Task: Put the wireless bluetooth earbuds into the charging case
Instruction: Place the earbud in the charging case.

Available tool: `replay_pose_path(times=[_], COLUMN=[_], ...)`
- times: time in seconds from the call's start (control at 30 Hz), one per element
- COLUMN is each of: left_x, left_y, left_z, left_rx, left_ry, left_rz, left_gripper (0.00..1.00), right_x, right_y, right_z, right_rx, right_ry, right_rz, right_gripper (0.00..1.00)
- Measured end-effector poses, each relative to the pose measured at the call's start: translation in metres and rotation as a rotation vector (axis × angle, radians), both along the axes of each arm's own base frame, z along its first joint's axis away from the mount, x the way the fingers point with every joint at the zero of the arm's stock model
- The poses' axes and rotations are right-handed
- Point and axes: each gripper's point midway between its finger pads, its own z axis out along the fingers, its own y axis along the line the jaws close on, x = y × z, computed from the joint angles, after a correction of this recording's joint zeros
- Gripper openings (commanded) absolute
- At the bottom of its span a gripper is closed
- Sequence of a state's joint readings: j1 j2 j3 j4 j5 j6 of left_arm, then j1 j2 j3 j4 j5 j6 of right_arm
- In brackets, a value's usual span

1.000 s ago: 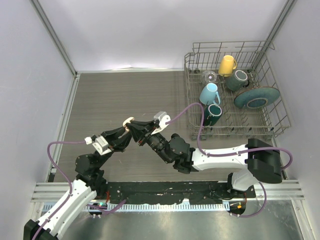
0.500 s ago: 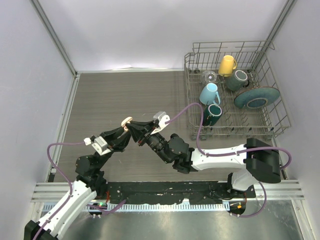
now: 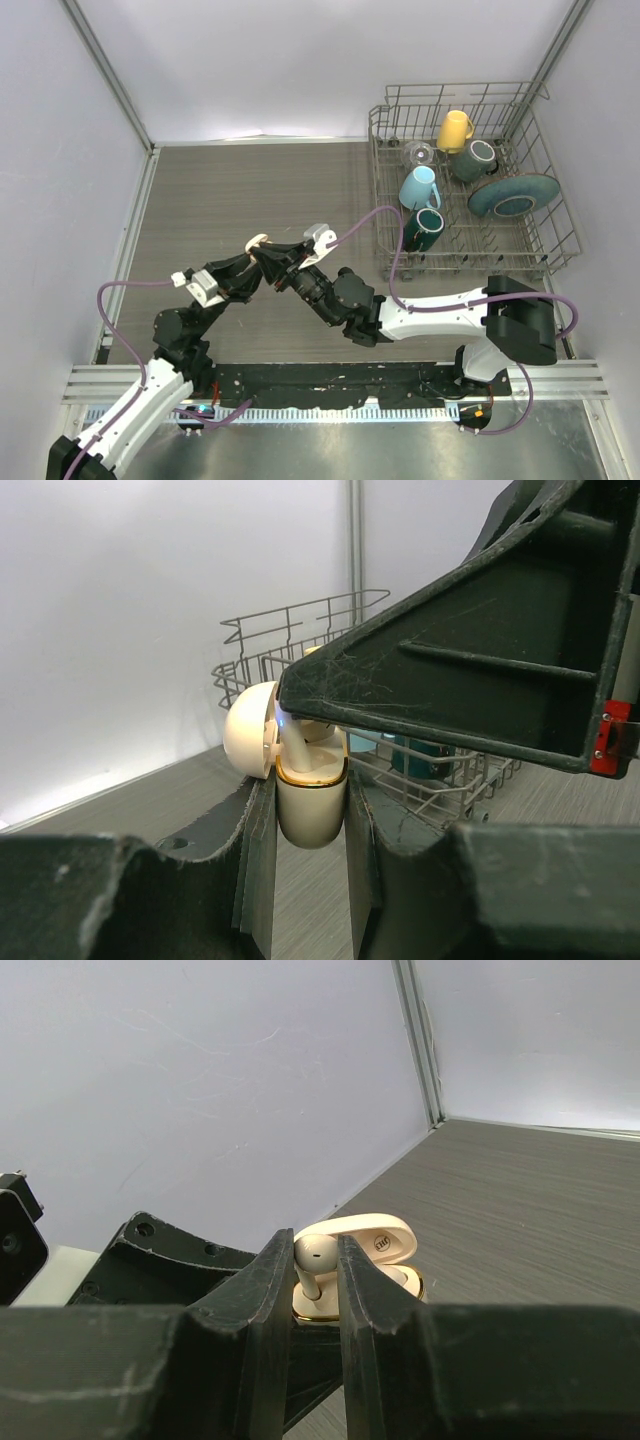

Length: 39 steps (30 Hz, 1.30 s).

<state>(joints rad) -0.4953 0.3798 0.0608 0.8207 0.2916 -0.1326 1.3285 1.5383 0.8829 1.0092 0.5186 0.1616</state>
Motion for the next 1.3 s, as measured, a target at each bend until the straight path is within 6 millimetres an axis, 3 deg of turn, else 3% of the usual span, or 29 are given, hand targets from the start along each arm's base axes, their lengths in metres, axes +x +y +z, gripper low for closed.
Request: replay_pose_path(times=[0.63, 0.7, 0.77, 0.93, 1.07, 1.3], left_x=[0.001, 0.001, 0.002, 0.002, 0.003, 0.003], left_y=[0.013, 0.013, 0.013, 0.014, 0.013, 0.011], left_z=[0.004, 0.003, 0.002, 0.002, 0.000, -0.002], left_rx=[-0.046, -0.045, -0.044, -0.043, -0.038, -0.031], left_ry=[-0.017, -0.013, -0.011, -0.012, -0.006, -0.005], left_rz=[0.060, 0.063, 0.065, 0.069, 0.067, 0.059], left_gripper=[0.00, 0.00, 0.00, 0.00, 0.00, 0.00], right_x=[-0.005, -0.004, -0.004, -0.002, -0.004, -0.010], right_y=[0.009, 0.009, 0.009, 0.012, 0.014, 0.012], right_z=[-0.006, -0.008, -0.009, -0.008, -0.008, -0.004], right_rx=[-0.044, -0.051, -0.058, -0.083, -0.092, -0.098], right_ry=[0.018, 0.020, 0.023, 0.036, 0.048, 0.052], right_rz=[0.045, 0.043, 0.041, 0.035, 0.047, 0.059], right_gripper=[0.01, 0.09, 0.24, 0.37, 0.57, 0.67])
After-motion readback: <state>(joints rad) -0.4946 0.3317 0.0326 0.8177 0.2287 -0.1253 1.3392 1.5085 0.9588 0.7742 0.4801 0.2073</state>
